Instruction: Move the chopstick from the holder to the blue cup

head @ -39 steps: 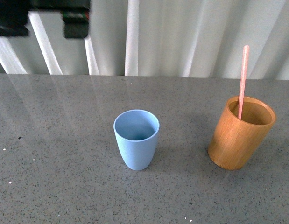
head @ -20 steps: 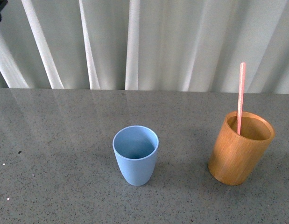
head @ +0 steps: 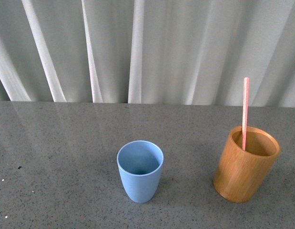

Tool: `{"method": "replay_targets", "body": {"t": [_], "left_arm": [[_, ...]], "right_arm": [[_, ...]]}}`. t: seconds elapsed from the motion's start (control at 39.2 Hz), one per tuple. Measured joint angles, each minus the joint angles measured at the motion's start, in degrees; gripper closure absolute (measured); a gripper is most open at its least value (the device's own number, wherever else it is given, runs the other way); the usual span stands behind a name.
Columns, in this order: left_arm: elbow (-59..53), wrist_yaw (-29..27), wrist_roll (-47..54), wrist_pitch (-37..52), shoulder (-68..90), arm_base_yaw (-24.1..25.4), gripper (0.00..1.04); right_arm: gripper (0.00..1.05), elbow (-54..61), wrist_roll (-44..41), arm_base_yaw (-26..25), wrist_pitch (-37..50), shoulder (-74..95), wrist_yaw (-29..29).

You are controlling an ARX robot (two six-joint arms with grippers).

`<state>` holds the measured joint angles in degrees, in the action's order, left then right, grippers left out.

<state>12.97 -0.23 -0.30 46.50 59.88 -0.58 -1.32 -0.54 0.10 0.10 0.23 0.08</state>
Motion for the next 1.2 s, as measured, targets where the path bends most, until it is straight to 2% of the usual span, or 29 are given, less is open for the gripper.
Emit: {"method": "replay_targets", "body": {"t": [0.64,0.74,1.2], "left_arm": [[-9.70,0.09,0.00,-10.10,-19.69,0.48,1.01],[-11.82,0.15,0.02,-8.31,-20.72,0.48,1.01],[-11.91,0.11,0.04,-24.41,-37.97,0.48,1.01]], "right_arm": [[0.10,0.00,0.00,0.00,0.00,0.02,0.00],[0.10,0.00,0.00,0.00,0.00,0.00,0.00],[0.10,0.00,0.00,0.00,0.00,0.02,-0.02]]}}
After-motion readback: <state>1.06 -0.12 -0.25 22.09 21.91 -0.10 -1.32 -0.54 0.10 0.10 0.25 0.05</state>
